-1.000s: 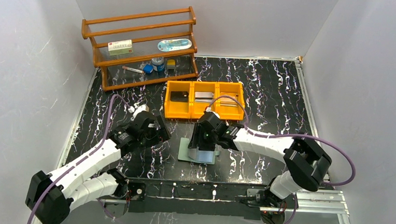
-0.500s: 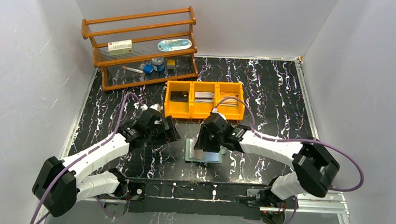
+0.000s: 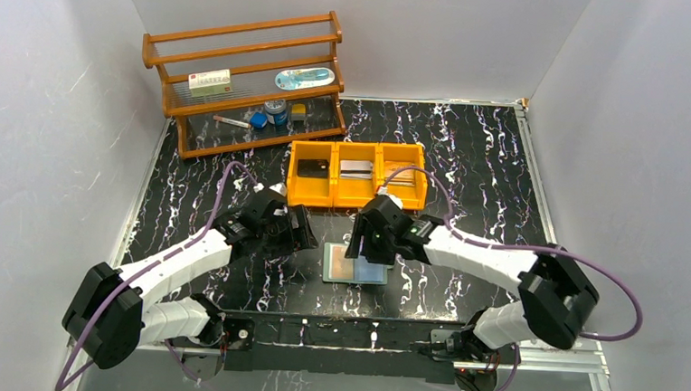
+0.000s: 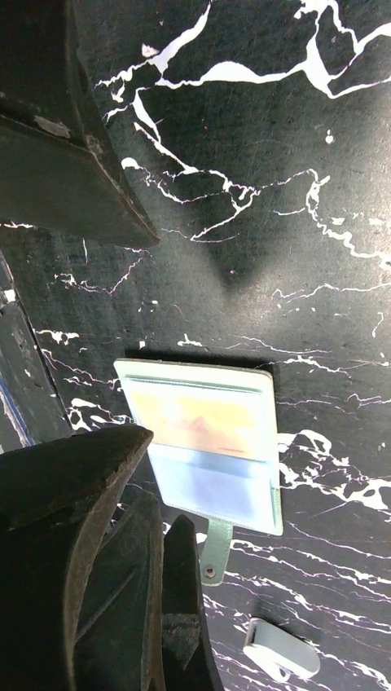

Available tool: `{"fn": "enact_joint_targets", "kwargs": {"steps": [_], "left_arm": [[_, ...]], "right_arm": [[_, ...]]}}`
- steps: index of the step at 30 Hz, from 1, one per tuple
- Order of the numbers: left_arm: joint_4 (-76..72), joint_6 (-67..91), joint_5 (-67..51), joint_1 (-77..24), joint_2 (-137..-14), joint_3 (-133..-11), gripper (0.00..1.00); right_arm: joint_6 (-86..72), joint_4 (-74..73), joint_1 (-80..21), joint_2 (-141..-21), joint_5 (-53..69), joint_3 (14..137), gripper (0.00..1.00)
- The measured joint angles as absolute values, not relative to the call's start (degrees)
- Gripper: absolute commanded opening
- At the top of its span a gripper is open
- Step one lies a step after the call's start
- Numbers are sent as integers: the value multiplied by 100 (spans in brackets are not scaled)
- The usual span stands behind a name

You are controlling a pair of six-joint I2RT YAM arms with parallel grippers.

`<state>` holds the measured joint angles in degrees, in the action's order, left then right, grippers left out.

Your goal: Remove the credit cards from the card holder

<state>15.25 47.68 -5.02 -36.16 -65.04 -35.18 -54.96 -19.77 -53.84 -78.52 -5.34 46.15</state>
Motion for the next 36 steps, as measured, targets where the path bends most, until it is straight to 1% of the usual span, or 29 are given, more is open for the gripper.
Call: {"fn": "enact_joint_targets", "kwargs": {"steps": [7, 13, 15, 17, 21, 23, 28, 36], "left_arm": [[1638, 4974, -250, -3616, -6499, -3518, 75], [1966, 5148, 121, -3616, -6095, -3411, 76], [2060, 5192, 244, -3616, -5911, -3400, 76], [2130, 5231, 338, -3616, -5752, -3395, 76], [2176, 5273, 425, -3616, -5669, -3393, 76], [2202, 5282, 436, -3616, -5677, -3389, 76], [2270, 5301, 456, -3616, -5684, -3389, 76], [2279, 5304, 449, -3616, -5695, -3389, 77]], "right_arm": [[-5290, -2224, -5673, -9098, -613, 5690, 81], [-5317, -2777, -6016, -9904, -1072, 6348, 84], [-5341, -2941, -6082, -10106, -1192, 6466, 81], [-5358, -3089, -6128, -10250, -1297, 6659, 76], [-5358, -3262, -6149, -10342, -1400, 6751, 61], [-5345, -3205, -6147, -10342, -1354, 6718, 52], [-5317, -2733, -6005, -10110, -1028, 6407, 50], [-5297, -1625, -5426, -9533, 176, 5483, 47]]}}
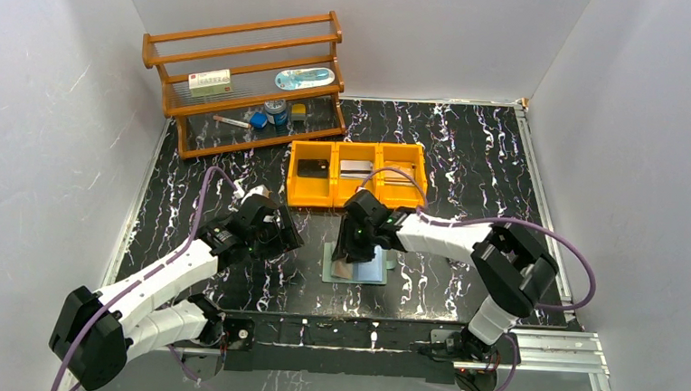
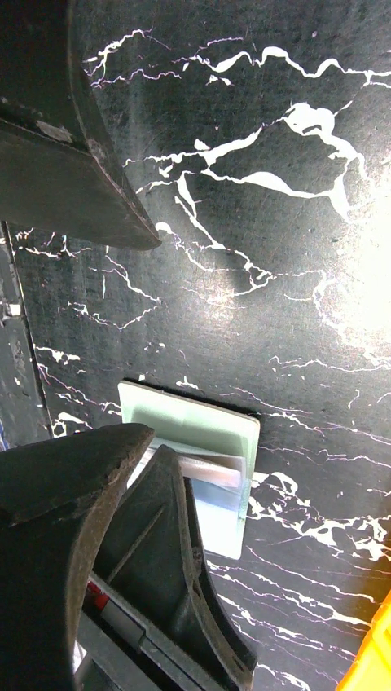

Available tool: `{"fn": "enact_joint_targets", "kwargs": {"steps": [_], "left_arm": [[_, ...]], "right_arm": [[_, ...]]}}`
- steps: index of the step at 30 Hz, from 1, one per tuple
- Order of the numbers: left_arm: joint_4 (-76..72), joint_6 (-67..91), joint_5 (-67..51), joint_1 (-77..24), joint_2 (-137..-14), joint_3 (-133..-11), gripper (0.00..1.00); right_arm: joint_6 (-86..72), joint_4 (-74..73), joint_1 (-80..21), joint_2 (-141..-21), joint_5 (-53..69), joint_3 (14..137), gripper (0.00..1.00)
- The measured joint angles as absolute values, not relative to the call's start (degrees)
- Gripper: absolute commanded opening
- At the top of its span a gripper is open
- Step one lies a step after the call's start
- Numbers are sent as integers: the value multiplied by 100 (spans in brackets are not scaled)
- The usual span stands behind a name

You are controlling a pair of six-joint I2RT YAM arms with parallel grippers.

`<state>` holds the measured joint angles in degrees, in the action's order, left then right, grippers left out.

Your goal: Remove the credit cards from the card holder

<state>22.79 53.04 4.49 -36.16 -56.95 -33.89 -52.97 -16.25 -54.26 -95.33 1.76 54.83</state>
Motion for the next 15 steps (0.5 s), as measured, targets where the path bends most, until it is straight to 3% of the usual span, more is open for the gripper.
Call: {"fn": "enact_joint_targets", "kwargs": {"steps": [15], "left_arm": [[1800, 5009, -49, -3616, -6241, -3391, 76]], "right_arm": [[-5474, -626, -4930, -8573, 919, 4217, 48]]}}
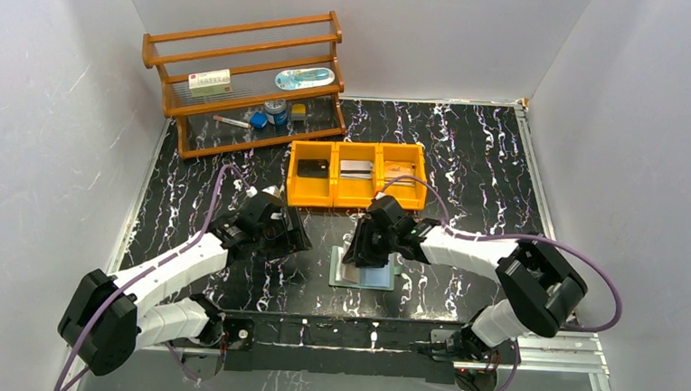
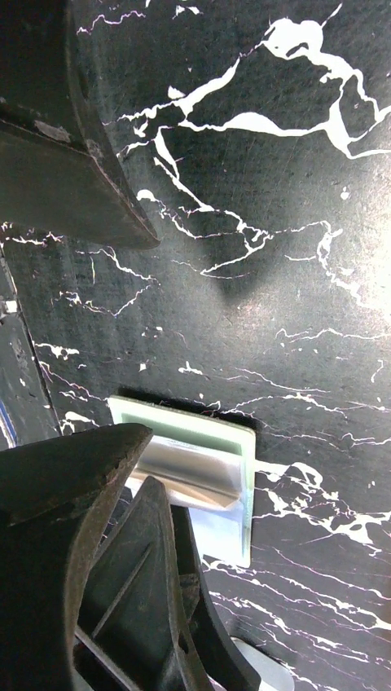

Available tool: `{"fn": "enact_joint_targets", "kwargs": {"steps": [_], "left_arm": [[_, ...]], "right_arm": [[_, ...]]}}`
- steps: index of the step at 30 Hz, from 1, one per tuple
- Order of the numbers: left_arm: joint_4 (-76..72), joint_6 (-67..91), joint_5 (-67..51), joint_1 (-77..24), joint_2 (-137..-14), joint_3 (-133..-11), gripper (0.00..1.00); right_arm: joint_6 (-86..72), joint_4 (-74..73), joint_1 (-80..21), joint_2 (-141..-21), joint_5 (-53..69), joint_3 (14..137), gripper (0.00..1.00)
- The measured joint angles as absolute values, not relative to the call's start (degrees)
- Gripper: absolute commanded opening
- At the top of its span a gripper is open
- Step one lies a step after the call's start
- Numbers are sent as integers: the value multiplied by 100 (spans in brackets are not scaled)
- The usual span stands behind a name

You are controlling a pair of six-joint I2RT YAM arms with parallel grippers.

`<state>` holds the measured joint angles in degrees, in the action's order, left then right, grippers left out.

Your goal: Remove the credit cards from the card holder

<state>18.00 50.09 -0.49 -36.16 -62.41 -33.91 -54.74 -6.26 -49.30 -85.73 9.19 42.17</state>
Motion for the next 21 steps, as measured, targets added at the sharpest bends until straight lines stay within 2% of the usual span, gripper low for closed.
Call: {"fn": "enact_joint_targets", "kwargs": {"steps": [11, 21], "left_arm": [[1625, 4893, -246, -3616, -6296, -3413, 75], [1481, 4842, -427, -3616, -6429, -3461, 75]], "right_arm": [[-5430, -961, -4665, -7712, 864, 3920, 47], [-5485, -1135, -4436, -6928, 770, 3498, 42]]}}
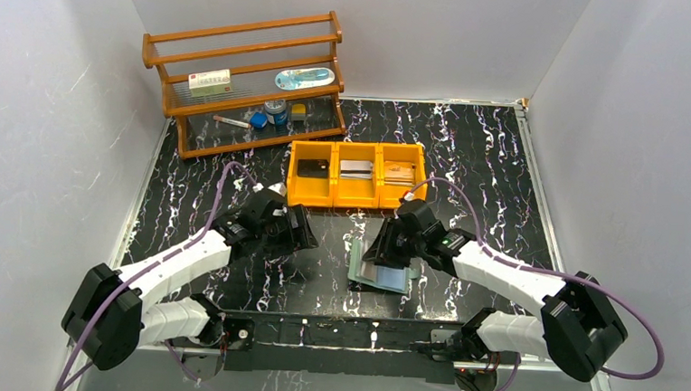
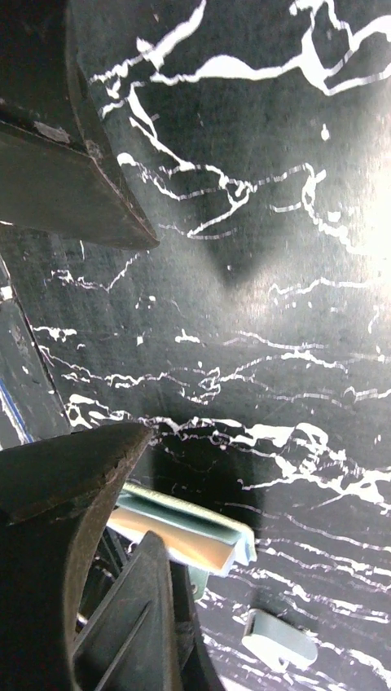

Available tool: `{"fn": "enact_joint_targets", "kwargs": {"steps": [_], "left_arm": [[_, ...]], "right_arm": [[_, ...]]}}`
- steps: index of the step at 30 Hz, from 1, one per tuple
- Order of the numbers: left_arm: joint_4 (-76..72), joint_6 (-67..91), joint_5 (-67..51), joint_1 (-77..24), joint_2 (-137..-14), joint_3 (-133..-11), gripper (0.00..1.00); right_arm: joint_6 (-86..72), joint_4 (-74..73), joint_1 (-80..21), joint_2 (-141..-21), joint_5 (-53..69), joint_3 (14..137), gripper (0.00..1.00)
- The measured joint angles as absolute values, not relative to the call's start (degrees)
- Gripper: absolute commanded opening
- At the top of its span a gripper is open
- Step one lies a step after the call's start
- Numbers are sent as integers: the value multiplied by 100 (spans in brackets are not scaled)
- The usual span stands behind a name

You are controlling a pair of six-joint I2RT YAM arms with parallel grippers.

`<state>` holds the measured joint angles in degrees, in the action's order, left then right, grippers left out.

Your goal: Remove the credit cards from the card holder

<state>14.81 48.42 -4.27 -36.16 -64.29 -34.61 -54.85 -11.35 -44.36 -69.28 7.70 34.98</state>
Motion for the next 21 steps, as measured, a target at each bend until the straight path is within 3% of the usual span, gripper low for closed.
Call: {"fn": "enact_joint_targets", "kwargs": {"steps": [10, 21], "left_arm": [[434, 4646, -1494, -3848, -7577, -3922, 76], [-158, 4801, -1831, -4331, -8796, -4204, 67]], "right_arm": [[-5579, -864, -4160, -6886, 1098, 3155, 40], [-5688, -635, -3983, -6886, 1310, 2904, 40]]}}
